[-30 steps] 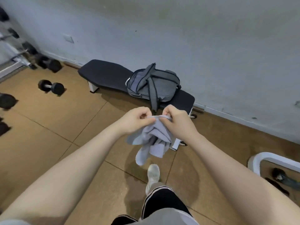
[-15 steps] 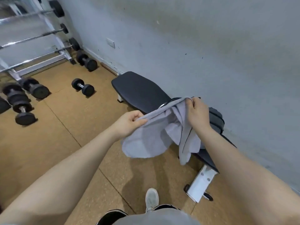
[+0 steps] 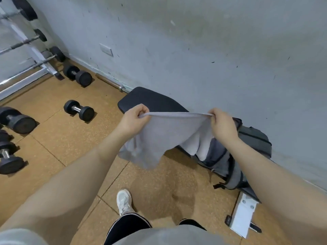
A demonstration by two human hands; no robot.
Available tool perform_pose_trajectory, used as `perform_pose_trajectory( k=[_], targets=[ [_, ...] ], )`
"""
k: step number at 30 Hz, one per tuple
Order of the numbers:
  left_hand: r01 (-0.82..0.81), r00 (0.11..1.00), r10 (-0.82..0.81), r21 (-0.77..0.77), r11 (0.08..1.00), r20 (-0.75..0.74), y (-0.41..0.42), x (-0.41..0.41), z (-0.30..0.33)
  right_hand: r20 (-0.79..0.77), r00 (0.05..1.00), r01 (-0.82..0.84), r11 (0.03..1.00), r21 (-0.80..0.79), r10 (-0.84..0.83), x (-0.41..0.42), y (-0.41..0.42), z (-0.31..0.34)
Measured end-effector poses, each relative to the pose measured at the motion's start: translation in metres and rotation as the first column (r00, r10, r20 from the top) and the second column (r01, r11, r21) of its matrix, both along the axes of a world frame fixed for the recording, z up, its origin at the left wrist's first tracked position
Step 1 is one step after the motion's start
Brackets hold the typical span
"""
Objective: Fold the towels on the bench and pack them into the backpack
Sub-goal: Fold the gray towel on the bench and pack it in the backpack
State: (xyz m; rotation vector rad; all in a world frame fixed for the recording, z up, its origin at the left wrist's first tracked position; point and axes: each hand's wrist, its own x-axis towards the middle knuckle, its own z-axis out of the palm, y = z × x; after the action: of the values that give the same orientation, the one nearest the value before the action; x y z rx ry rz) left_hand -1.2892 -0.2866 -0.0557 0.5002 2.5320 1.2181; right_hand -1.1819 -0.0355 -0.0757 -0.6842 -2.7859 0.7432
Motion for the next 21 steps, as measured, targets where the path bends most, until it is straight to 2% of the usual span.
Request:
perform_pose_trajectory(
  k=[3,5,8,11,16,21],
  targets=[
    [0.084,0.995,-0.087,-0.057,0.995,-0.044,-0.008,-0.062,-0.009,0.028,0.996,0.088,0.996,0.014,-0.089,-0.037,-0.014,-0.016],
    [0.152,0.988,-0.155,-0.115,0.982,-0.016,-0.016,-0.103,-0.021,0.087,0.981,0.180,0.982,-0.058,-0.175,-0.060,-0.029,-0.034],
    [0.303,0.952,-0.288,-0.195,0.933,0.104,-0.030,-0.153,-0.044,0.216,0.936,0.328,0.908,-0.261,-0.277,-0.086,-0.054,-0.060],
    [0.400,0.912,-0.354,-0.255,0.880,0.207,-0.039,-0.189,-0.065,0.319,0.912,0.365,0.867,-0.340,-0.259,-0.107,-0.066,-0.084],
    [0.390,0.921,-0.342,-0.382,0.838,0.188,-0.023,-0.250,-0.096,0.369,0.911,0.324,0.873,-0.365,-0.184,-0.160,-0.048,-0.106],
    [0.334,0.939,-0.332,-0.483,0.809,0.093,0.028,-0.327,-0.153,0.421,0.891,0.322,0.890,-0.323,-0.169,-0.241,0.004,-0.158]
  ],
)
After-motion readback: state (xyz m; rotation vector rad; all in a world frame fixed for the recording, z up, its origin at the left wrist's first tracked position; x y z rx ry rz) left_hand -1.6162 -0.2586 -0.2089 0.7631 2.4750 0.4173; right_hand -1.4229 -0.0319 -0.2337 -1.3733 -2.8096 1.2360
